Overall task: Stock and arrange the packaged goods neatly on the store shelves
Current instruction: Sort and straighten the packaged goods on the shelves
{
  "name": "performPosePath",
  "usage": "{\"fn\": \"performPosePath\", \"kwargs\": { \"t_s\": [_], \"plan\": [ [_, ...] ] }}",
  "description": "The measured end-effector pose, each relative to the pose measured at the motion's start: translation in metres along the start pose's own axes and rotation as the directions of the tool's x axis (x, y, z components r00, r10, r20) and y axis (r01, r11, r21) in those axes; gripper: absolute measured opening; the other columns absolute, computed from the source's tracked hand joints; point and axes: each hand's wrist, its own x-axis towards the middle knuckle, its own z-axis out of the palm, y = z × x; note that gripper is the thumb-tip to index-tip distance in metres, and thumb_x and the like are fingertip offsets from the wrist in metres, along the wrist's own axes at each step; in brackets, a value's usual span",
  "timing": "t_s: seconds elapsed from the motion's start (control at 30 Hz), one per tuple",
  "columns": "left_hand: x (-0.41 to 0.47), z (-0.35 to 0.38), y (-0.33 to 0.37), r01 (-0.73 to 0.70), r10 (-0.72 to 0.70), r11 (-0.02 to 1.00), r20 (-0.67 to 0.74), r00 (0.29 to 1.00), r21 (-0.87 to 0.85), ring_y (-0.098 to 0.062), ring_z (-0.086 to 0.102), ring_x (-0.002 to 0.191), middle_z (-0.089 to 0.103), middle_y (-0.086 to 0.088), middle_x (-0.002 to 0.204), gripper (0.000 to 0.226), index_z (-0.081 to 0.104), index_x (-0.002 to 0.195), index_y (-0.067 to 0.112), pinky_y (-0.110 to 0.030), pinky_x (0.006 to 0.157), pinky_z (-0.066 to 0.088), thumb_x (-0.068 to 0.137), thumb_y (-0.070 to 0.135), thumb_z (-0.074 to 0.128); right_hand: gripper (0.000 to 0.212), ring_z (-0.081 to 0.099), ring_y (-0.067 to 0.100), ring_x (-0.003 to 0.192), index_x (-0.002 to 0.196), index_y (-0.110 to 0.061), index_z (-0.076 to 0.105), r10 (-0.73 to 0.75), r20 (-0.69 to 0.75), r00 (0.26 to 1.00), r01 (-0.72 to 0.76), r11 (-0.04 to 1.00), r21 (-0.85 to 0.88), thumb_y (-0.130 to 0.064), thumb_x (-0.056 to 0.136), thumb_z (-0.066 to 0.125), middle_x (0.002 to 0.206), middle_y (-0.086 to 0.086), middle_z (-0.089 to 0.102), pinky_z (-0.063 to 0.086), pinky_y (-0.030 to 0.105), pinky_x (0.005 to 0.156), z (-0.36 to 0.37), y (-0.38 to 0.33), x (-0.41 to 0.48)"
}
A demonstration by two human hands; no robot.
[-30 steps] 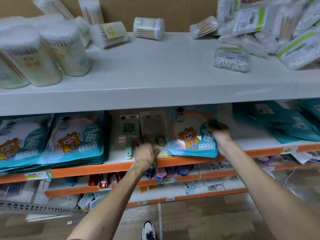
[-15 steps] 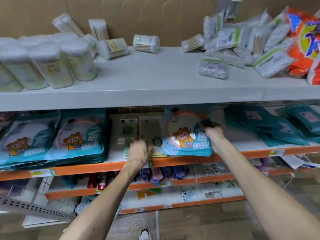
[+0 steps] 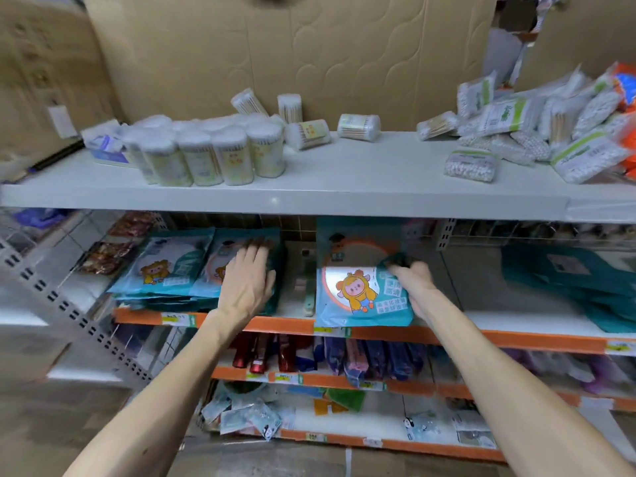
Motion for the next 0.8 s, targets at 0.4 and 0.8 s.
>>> {"fn": "performPosePath", "kwargs": {
  "t_s": [0.4, 0.8],
  "plan": [
    [-0.036, -0.024, -0.122, 0.070, -0.070, 0.998, -0.043, 0.997, -0.005, -0.039, 0.045, 0.129, 0.051, -0.019, 0.136, 0.053, 0.047, 0.135, 0.003, -0.048, 0.107, 0.039, 0.087, 0.020, 0.062, 0.028, 0.070, 0.022, 0.065, 0.110, 0.004, 0.054, -0.014, 0.066, 0.998, 0.014, 1.000, 0.000, -0.015, 0.092, 0.065, 0.084, 0.014, 0.070, 0.052, 0.029, 0.050, 0.107, -0.018, -0.029],
    [-0.048, -0.025, -0.281, 0.087, -0.081, 0.993, 0.075, 0.994, -0.078, -0.035, 0.049, 0.121, 0.054, -0.016, 0.129, 0.051, 0.048, 0.133, 0.002, -0.046, 0.101, 0.045, 0.084, 0.009, 0.054, 0.034, 0.068, 0.024, 0.068, 0.120, 0.004, 0.048, 0.047, -0.067, 0.997, -0.048, 0.999, -0.004, -0.008, 0.092, 0.062, 0.087, 0.017, 0.066, 0.053, 0.030, 0.049, 0.260, -0.003, -0.035]
  ]
}}
